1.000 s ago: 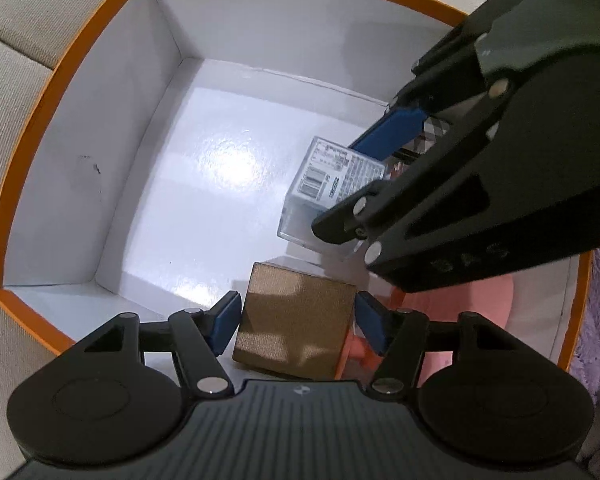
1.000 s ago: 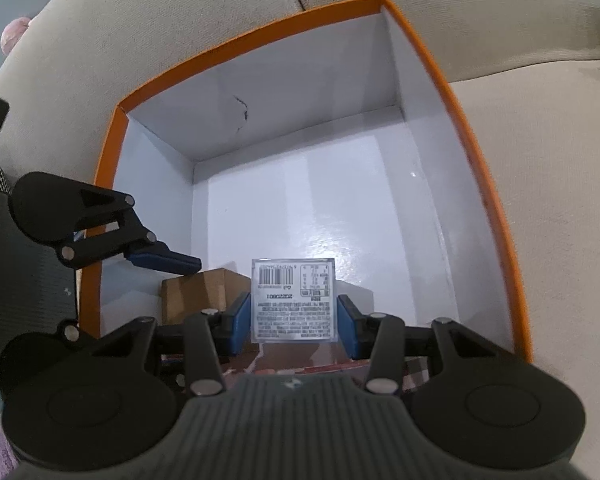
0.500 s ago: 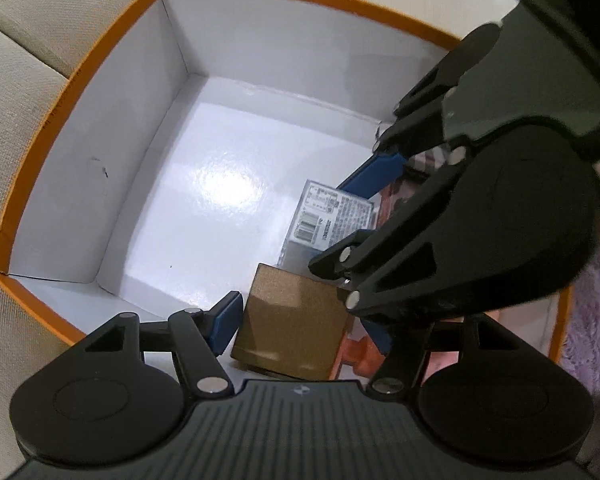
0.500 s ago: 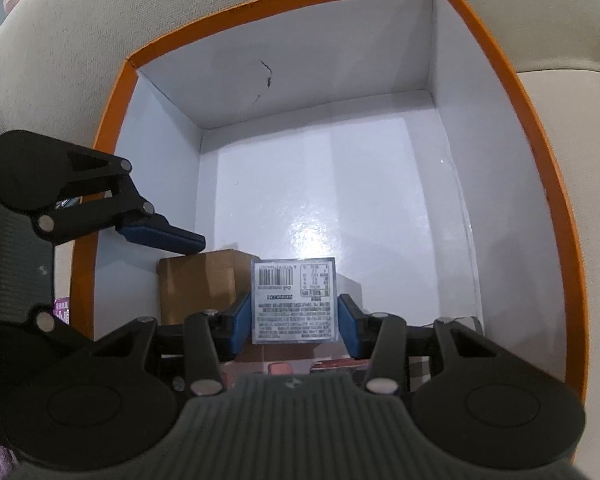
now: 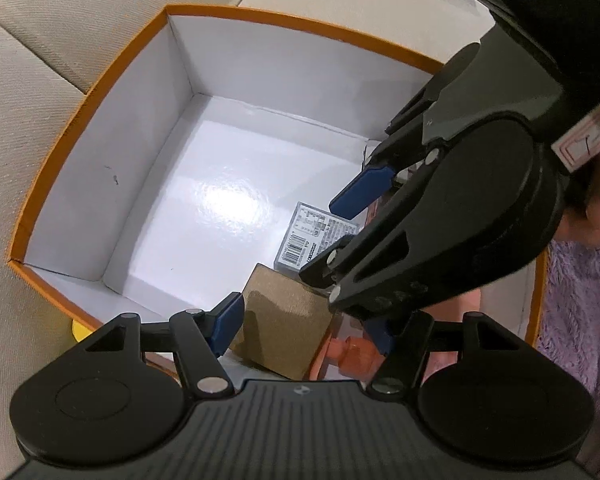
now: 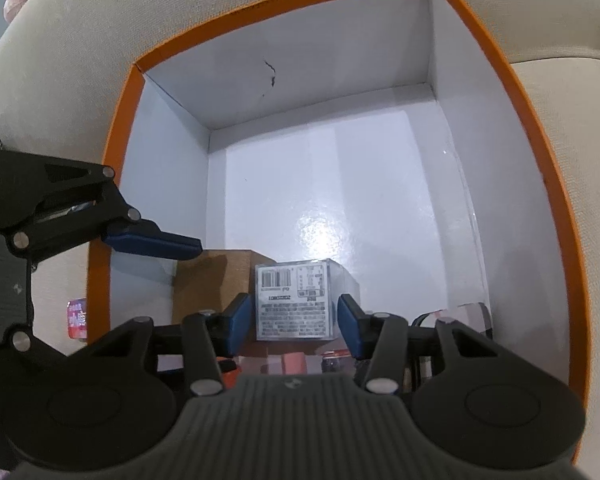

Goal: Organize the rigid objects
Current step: 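Lower both cubes into the shoebox and open both grippers, then move both grippers out of the box toward the tin and white tube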

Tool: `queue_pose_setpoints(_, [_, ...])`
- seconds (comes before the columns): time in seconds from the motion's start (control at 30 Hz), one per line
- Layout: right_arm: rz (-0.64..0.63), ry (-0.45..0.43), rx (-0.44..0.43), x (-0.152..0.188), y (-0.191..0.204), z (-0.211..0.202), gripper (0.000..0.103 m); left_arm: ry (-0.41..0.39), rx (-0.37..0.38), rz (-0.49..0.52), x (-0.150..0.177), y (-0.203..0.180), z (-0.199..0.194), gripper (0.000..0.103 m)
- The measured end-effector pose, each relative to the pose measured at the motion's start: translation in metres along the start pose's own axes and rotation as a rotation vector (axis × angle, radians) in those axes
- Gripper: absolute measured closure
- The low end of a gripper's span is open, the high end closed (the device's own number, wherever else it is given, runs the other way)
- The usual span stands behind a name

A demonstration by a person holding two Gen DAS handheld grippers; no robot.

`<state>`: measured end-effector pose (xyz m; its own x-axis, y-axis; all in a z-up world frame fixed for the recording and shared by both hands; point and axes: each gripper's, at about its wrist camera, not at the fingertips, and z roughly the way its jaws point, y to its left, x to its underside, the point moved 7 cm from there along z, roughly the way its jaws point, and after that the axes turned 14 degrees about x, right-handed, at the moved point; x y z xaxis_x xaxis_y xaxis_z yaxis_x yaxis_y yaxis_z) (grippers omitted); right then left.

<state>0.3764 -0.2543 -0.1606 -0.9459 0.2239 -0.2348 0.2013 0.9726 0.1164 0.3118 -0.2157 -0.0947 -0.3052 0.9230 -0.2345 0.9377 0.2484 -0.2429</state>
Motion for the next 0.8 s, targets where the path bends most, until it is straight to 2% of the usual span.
queue_pose_setpoints(0.1, [0.015, 0.001, -0.02, 0.001, -0.003, -0.001, 0.06, -0.011, -0.004, -0.017, 0.004, -0.002, -0.003, 0.026])
queue_pose_setpoints(0.17, [0.013, -0.002, -0.01, 0.002, -0.004, 0.001, 0.069, -0.015, -0.007, -0.028, 0.007, -0.002, -0.004, 0.026])
queue_pose_setpoints(0.23, [-0.003, -0.01, -0.003, 0.001, -0.001, -0.002, 0.07, -0.027, -0.014, -0.029, 0.008, -0.003, -0.005, 0.026])
queue_pose_setpoints(0.43, [-0.056, -0.032, 0.02, -0.001, 0.006, -0.003, 0.07, -0.045, -0.03, -0.061, 0.004, -0.006, -0.006, 0.028])
queue_pose_setpoints(0.57, [-0.069, -0.044, 0.034, 0.003, 0.009, -0.006, 0.065, -0.077, -0.03, -0.092, 0.007, -0.008, -0.016, 0.028])
queue_pose_setpoints(0.8, [-0.084, -0.088, 0.089, 0.008, 0.01, -0.027, 0.065, -0.143, -0.044, -0.118, 0.017, -0.025, -0.04, 0.029])
